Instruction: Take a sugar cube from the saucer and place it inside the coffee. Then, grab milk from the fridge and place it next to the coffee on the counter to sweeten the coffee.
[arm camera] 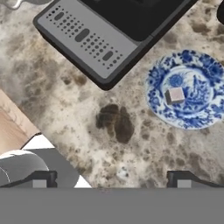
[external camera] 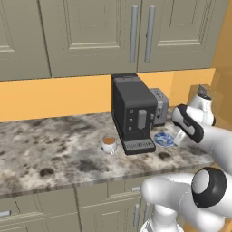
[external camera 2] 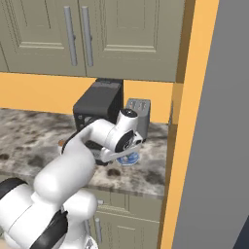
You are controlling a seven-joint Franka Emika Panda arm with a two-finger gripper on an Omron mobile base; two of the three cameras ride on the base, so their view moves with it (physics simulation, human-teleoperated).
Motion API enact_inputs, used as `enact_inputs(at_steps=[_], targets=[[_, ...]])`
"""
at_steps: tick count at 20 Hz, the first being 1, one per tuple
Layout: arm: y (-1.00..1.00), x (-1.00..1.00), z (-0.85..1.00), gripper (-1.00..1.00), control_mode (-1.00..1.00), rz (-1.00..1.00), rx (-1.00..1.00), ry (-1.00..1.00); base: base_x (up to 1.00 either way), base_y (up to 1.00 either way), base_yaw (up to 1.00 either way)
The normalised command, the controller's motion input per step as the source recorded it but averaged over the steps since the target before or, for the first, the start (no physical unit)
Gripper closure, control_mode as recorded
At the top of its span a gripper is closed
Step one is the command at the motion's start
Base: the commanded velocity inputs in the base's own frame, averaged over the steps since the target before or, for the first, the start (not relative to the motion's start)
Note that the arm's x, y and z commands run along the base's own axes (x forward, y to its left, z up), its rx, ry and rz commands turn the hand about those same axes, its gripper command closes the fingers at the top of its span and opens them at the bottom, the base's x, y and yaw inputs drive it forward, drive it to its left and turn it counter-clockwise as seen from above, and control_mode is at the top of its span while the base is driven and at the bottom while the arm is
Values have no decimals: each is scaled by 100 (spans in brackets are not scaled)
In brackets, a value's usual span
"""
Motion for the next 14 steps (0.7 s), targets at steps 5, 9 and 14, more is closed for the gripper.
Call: enact_inputs(at_steps=[5, 9, 14], targets=[[0, 28, -17, -100, -100, 8, 4, 0, 0, 0, 0], [0, 18, -16, -100, -100, 4, 1, 0, 0, 0, 0], [1, 22, -20, -100, -100, 0, 0, 0, 0, 0, 0]])
